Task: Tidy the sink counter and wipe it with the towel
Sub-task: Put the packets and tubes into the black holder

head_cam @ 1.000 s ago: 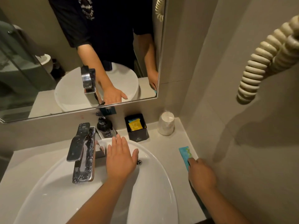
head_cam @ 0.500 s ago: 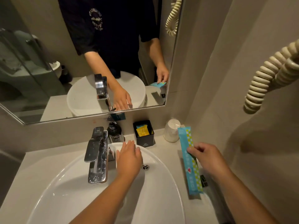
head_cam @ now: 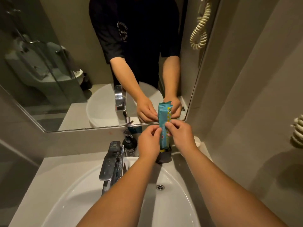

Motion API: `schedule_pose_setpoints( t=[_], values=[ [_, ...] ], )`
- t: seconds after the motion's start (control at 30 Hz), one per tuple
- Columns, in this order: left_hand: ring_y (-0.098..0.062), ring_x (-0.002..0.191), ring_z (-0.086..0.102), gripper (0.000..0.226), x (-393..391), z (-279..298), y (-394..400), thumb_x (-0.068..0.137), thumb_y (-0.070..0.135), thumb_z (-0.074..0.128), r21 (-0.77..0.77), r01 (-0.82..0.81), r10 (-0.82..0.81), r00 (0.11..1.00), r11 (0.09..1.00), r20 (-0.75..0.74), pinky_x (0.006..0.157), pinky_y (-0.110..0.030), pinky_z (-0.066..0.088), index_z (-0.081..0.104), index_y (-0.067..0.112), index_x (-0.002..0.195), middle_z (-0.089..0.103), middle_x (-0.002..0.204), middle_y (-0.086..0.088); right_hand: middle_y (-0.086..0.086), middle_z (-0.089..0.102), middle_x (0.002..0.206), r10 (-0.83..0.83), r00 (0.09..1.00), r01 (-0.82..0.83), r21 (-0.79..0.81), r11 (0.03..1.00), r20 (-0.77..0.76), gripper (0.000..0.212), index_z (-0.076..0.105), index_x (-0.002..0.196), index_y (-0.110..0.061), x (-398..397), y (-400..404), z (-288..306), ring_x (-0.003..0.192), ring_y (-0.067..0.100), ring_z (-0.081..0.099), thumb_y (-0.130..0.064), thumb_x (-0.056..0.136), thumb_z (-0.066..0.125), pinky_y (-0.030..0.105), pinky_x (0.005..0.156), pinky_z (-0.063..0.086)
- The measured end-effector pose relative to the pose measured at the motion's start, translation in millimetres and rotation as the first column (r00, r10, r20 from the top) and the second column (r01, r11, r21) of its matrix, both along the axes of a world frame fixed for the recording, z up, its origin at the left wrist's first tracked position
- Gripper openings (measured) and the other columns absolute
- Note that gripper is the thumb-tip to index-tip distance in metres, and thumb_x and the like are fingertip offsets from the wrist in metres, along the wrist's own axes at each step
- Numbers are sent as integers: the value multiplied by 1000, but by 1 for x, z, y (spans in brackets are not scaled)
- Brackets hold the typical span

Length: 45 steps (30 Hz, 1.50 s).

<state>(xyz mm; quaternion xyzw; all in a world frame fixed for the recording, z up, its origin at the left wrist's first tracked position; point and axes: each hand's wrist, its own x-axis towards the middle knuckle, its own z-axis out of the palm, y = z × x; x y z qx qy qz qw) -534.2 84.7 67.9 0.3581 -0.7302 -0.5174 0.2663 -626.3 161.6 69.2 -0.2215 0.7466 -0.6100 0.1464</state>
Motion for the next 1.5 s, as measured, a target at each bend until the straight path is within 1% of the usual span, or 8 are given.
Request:
schedule_pose_setpoints(
  t=[0.4,0.6,0.73,0.87,0.97,1.1,1.37,1.5],
  values=[
    [-19,79,61,16,-12,-49,-8,94,26,53,-46,-30,44,940,999,337,71,-34,49,67,24,85,68,84,1,-14,50,41,82,993,-101,228,968,89,30,63,56,-18,-9,-2,-50,46,5,39,-21,86,68,26,52,35],
    [-22,84,63,17,-10,-53,-7,94,32,53,-88,-48,75,938,995,338,81,-40,52,70,28,91,71,88,1,1,71,75,109,991,-121,179,976,76,5,73,87,-21,-9,4,-46,68,13,63,-23,84,70,34,67,54],
    [-22,95,63,32,1,-48,-2,93,42,52,-100,-58,81,969,993,234,88,-44,50,67,22,113,72,101,0,5,64,102,67,995,-81,190,978,79,35,65,117,-18,-8,21,-29,92,15,59,-28,84,72,30,83,49],
    [-28,114,52,56,30,-54,15,93,57,28,-172,10,49,941,985,336,96,-47,44,55,19,125,64,120,-5,0,68,96,-108,993,114,207,972,-38,20,70,102,-22,2,74,-15,89,16,62,-34,87,66,31,79,48],
    [-28,129,40,55,60,-65,25,95,54,21,-387,236,7,847,891,532,107,-45,35,47,18,128,53,135,-8,1,65,87,-228,944,307,377,874,-239,18,69,84,-22,27,132,-29,77,23,61,-32,92,56,35,65,47],
    [-25,148,1,79,84,-90,20,90,61,3,-420,476,-71,722,772,688,120,-46,8,17,13,151,10,161,-8,6,61,110,-124,922,363,708,607,-366,31,68,106,-19,60,197,-82,88,28,63,-30,96,41,33,70,50],
    [-28,148,10,69,82,-103,21,97,53,20,-516,478,9,727,711,686,118,-47,13,21,9,150,17,159,-12,7,61,98,175,935,279,944,173,-309,7,58,94,-17,88,221,-117,77,22,67,-23,91,59,33,58,53],
    [-29,147,12,72,83,-104,21,95,54,14,-520,488,15,719,701,695,117,-47,14,24,8,149,20,159,-13,6,59,99,98,953,254,932,258,-287,12,55,96,-16,88,226,-121,79,25,66,-27,93,54,34,62,51]
  ],
)
